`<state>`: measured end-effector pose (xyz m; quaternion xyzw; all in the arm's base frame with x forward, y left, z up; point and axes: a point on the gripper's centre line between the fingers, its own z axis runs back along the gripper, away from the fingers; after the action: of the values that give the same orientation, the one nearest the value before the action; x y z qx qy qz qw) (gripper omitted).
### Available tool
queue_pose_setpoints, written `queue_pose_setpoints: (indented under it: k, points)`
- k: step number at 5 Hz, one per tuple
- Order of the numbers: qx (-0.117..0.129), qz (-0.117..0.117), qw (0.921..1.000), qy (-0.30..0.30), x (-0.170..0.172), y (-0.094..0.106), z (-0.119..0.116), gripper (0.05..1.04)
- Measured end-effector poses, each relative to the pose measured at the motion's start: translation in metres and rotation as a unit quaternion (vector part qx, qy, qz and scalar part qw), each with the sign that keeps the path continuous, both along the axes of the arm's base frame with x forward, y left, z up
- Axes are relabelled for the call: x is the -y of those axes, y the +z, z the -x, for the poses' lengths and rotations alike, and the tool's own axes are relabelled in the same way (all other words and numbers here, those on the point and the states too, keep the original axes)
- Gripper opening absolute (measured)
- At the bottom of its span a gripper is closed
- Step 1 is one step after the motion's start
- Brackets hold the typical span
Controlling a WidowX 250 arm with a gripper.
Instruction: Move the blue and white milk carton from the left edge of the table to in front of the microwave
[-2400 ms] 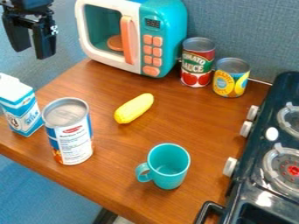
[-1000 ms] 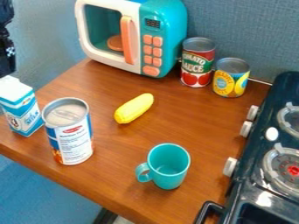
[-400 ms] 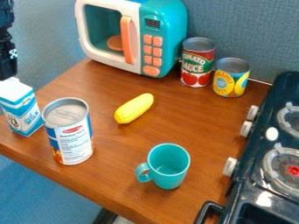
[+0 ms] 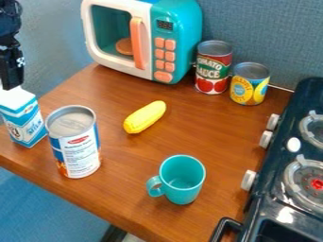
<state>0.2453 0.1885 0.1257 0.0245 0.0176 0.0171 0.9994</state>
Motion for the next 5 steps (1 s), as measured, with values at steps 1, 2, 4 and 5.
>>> queue_pose_setpoints:
  k: [1,2,4,5]
  points:
    - [-0.007,0.006,0.9999,0.003,0.000,-0.007,-0.001,1.004]
    - [-0.009,0.008,0.9999,0.004,0.003,-0.012,-0.005,1.004]
    - [-0.007,0.009,0.9999,0.009,0.005,-0.014,-0.008,1.004]
    - [-0.011,0.010,0.9998,0.013,0.004,-0.019,-0.009,1.004]
